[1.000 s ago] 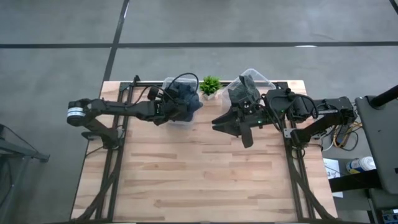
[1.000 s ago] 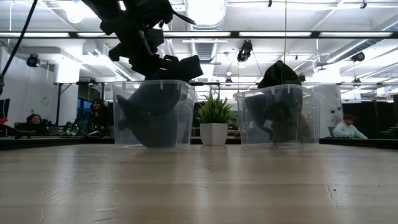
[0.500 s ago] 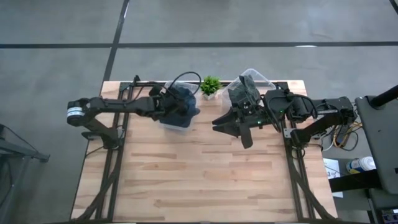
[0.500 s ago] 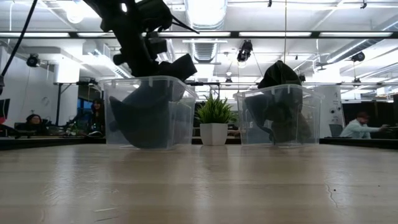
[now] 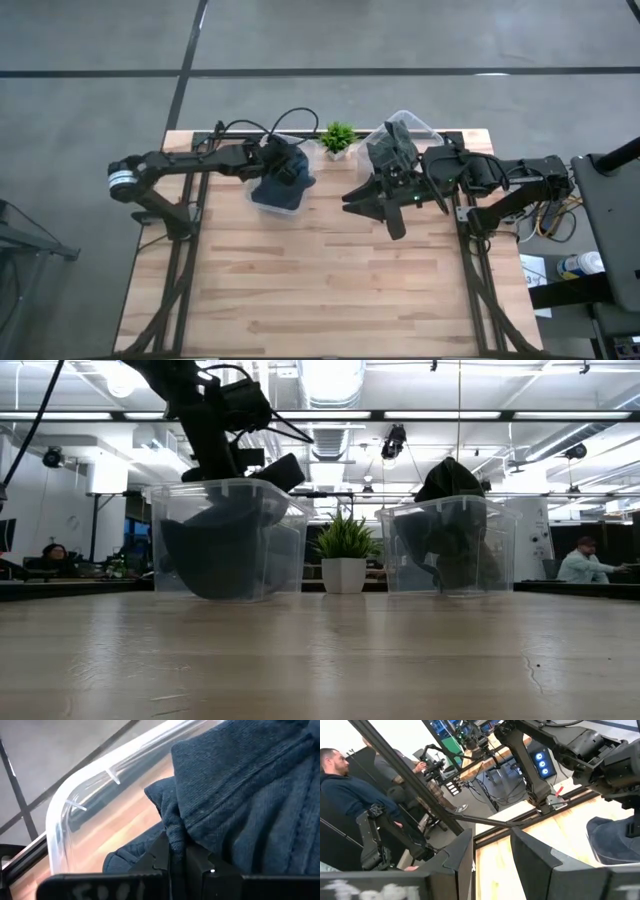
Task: Pick & Place hat
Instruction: Put the blue cap in the left transparent bin
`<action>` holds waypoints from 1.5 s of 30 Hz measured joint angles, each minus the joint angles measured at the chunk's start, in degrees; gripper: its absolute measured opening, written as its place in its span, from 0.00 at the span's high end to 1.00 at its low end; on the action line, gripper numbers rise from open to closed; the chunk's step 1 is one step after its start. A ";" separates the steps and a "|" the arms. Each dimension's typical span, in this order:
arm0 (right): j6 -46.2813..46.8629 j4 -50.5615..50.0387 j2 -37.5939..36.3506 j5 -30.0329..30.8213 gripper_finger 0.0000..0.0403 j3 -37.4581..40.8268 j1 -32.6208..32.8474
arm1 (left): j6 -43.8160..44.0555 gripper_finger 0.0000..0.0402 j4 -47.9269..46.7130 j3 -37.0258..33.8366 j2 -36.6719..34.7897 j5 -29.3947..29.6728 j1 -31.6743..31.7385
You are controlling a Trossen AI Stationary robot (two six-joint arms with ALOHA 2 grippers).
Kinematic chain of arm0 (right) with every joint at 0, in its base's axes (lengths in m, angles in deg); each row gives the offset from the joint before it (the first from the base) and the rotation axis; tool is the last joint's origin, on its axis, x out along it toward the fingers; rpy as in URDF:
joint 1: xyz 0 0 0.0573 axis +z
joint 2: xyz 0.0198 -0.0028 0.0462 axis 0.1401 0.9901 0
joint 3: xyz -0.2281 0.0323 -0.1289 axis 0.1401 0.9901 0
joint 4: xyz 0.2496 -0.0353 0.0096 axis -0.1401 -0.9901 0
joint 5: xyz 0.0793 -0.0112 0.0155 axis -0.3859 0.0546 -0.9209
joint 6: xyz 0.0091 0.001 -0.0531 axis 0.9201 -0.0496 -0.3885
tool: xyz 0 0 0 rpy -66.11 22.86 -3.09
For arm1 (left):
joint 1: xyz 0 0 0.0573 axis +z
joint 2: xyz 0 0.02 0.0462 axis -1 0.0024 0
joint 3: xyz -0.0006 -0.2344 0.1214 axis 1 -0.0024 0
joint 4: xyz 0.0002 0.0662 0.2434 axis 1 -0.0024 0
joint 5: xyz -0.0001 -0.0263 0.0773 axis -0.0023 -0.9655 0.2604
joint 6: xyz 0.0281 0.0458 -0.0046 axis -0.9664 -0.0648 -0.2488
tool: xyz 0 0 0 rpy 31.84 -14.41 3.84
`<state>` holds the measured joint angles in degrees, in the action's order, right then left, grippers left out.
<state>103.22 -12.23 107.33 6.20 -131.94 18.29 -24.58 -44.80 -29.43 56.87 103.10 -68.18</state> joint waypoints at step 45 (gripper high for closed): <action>-5.44 -0.28 0.00 -0.09 0.68 0.11 -0.02 | 7.54 0.74 -4.79 7.07 3.46 -18.73 5.49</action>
<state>97.78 -12.51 107.33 6.12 -131.83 18.27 -17.05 -49.59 -22.36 60.33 84.37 -62.68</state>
